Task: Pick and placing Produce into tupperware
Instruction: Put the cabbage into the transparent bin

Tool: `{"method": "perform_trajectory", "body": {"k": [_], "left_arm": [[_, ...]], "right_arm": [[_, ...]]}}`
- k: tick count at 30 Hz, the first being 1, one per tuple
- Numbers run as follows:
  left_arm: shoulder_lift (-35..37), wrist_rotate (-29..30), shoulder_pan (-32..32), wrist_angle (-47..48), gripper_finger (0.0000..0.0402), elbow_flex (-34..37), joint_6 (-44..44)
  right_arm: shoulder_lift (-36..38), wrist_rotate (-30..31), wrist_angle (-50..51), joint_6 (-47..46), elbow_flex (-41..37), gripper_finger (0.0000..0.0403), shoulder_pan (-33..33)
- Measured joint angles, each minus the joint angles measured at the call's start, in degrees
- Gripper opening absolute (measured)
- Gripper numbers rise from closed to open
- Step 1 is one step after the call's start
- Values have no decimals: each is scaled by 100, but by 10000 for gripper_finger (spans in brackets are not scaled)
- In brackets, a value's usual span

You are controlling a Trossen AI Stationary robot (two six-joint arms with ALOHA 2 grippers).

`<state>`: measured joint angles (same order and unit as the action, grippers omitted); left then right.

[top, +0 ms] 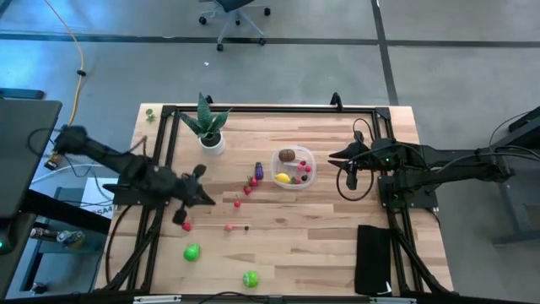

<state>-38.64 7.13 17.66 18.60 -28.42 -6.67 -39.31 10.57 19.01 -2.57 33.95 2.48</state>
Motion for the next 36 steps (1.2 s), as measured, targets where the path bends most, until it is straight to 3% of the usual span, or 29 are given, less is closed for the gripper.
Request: {"method": "perform_trajectory", "body": {"k": [5,10,14,21,25,36], "left_arm": [[-1147,1286,1259,-356,3,-214,-427],[-2691,1721,1742,-225,3,-1033,-411],[-3780,1647,1724,257,3,-1877,-376],[-5222,826,1727,436,3,-3148,608],[-5657,286,1726,417,3,-3760,777],[-6117,280,1721,221,10,-4221,645]], "right_arm": [[0,0,2,0,0,73,0],[0,1,1,0,0,73,0],[0,0,17,0,0,73,0],[0,2,44,0,0,73,0],[0,2,51,0,0,73,0],[-4,2,58,0,2,73,0]]}}
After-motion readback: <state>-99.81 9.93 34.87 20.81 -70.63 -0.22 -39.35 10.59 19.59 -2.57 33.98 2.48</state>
